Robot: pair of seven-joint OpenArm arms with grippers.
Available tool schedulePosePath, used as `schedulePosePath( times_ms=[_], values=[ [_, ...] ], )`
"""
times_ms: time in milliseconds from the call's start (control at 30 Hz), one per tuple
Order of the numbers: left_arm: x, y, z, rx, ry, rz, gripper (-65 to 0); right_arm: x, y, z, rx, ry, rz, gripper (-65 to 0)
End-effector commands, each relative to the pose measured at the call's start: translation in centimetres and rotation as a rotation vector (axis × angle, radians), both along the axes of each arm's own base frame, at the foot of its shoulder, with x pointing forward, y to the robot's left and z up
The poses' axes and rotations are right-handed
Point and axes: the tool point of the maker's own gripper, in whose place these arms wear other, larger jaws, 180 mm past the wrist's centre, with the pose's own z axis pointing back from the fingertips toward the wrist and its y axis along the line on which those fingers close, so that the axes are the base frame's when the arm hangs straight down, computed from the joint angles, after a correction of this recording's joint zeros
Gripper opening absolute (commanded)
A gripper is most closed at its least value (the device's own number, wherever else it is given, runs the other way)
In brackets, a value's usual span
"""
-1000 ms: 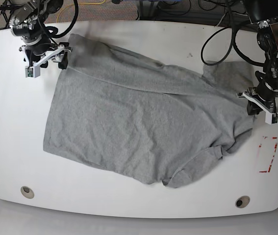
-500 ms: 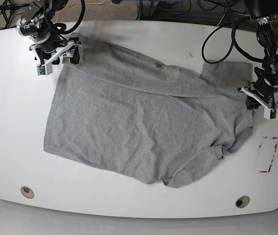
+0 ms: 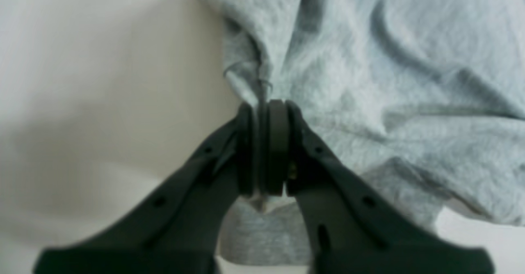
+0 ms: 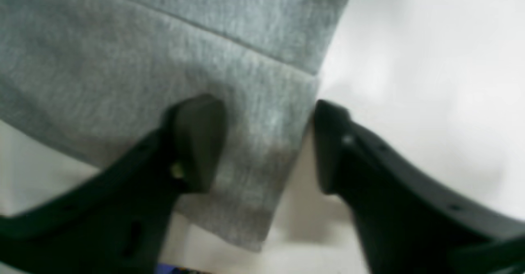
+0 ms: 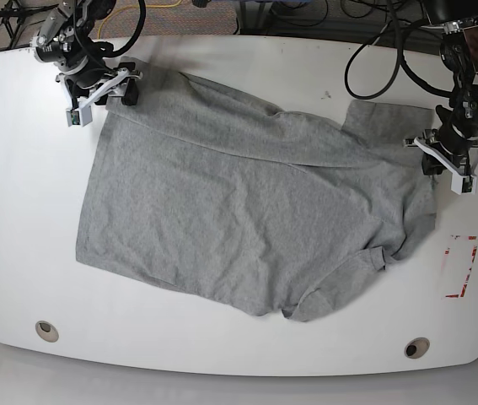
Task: Fold the T-shirt properly
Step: 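Pull both grippers apart and back, stretching the shirt edge taut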
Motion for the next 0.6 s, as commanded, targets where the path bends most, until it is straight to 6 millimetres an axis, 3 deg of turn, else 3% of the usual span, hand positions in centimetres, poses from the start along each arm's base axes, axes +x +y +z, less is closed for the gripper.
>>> schedulePosePath(
  times_ms=[0,167,233,433,567],
  values=[
    [1.1,0.4,1.8,0.016,-0.063,-0.006,-61.0,0.4,-0.3,0.6,-0.014,-0.022,0.003,-43.6],
    [0.4,0.4,1.2,0.016,-0.043,-0.006,-61.0,0.4,-0.5,0.7,-0.019,-0.023,0.005,-60.7],
    [0.2,0.4,1.0,0.016,-0.037,-0.006,-61.0,0.4,-0.5,0.7,-0.021,-0.023,0.005,-63.6],
    [-0.4,0.3,0.9,0.021,-0.027,-0.009,-61.0,-0.1,-0.7,1.2,-0.041,-0.024,0.012,-64.7],
    [-1.3,-0.1,1.1,0.035,-0.010,-0.027,-61.0,-0.1,-0.8,2.5,-0.074,-0.051,0.025,-64.7]
  ],
)
